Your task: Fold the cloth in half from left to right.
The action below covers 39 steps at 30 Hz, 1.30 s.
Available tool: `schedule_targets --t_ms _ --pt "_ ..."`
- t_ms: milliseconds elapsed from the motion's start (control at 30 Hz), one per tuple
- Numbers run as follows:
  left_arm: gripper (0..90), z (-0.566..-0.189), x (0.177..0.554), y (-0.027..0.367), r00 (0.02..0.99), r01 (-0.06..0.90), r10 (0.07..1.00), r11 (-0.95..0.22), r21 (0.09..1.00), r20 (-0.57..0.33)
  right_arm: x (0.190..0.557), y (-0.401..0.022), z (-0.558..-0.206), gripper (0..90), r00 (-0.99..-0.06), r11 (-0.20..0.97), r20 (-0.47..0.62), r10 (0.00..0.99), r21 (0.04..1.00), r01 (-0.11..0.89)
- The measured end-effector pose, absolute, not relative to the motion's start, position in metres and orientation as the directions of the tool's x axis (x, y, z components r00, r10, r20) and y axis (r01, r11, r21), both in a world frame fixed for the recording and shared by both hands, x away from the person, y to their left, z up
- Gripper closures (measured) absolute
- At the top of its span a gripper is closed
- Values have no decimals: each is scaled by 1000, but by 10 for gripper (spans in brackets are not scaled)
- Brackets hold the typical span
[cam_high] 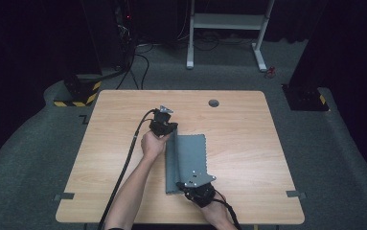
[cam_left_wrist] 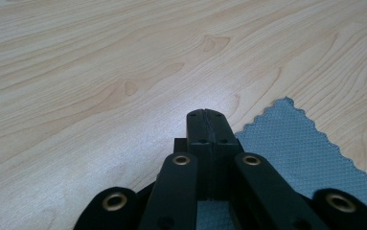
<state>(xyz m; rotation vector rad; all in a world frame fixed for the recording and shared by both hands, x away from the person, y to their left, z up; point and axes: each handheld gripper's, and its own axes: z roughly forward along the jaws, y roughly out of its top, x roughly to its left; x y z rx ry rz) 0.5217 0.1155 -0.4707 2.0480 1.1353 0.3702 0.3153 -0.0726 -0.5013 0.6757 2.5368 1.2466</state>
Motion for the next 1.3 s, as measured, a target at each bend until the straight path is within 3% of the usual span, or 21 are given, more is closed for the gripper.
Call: schedule_targets --t_ms 1300 --pt "900 -473 522 74 607 569 791 -361 739 -81 307 -117 -507 900 -820 486 14 573 799 353"
